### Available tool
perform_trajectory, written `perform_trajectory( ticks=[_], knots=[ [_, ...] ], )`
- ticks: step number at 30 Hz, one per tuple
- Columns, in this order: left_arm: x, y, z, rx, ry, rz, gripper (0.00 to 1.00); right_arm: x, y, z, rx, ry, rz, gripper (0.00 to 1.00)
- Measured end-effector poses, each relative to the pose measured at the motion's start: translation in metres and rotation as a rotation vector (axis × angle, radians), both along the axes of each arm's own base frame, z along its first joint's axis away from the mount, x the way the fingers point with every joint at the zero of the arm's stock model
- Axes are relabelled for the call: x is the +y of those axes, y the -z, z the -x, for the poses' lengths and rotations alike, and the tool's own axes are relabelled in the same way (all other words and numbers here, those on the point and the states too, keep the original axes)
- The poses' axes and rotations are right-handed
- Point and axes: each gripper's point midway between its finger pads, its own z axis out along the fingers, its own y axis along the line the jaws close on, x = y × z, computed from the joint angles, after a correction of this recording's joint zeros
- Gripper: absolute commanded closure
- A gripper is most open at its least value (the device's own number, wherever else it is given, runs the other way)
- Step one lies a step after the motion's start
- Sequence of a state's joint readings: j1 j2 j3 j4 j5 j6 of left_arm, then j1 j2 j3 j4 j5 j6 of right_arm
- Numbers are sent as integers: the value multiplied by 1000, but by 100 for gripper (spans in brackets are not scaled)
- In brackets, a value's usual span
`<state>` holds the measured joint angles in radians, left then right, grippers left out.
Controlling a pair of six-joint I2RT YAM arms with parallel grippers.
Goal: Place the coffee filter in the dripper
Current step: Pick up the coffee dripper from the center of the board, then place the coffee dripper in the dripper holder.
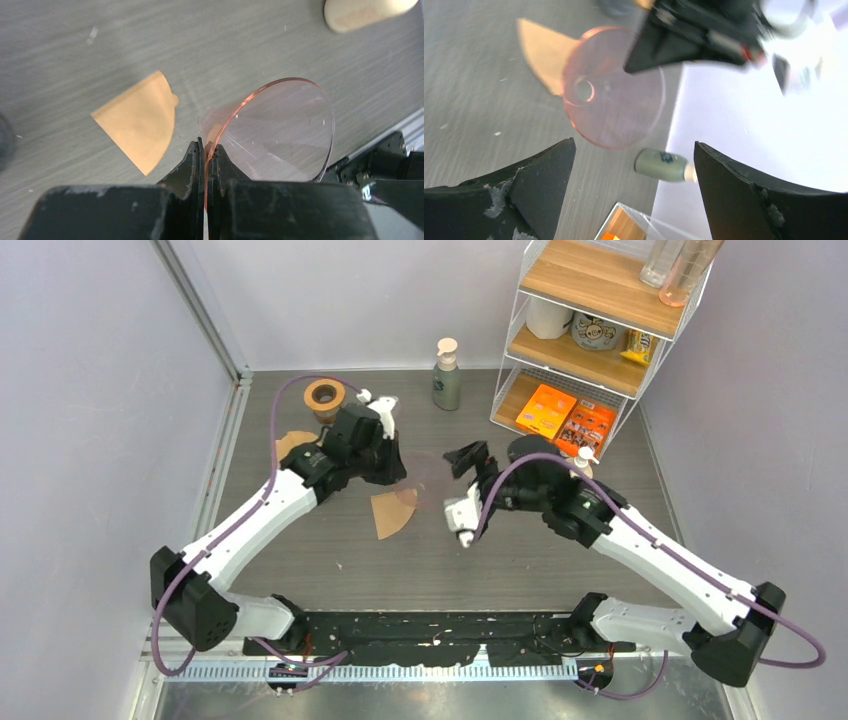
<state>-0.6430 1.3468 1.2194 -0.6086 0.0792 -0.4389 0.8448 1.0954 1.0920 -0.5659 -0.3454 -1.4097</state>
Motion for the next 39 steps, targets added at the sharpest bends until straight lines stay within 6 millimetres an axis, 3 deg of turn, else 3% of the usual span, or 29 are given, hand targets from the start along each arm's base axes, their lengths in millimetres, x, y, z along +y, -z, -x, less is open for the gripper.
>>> perform_trajectory(
  ticks=[5, 9, 13, 19, 25, 29, 39],
  knots=[
    [29, -38, -29, -96, -103, 34, 100, -26, -59, -43, 82, 323, -426, 5],
    [69, -59, -60, -143, -236, 56, 100, -63, -83, -80, 237, 692, -775, 5],
    [109, -72, -86, -167, -362, 68, 100, -92, -92, -100, 372, 914, -1052, 5],
    [153, -92, -128, -210, -480, 92, 100, -95, -58, -105, 548, 1056, -1142, 5],
    [180, -100, -175, -210, -536, 111, 100, -91, -13, -102, 660, 1131, -1086, 5],
    [194, -100, -206, -192, -559, 111, 100, -84, 2, -103, 696, 1140, -1044, 5],
    [223, -81, -232, -123, -599, 77, 100, -82, 19, -104, 710, 1168, -984, 5]
  ],
)
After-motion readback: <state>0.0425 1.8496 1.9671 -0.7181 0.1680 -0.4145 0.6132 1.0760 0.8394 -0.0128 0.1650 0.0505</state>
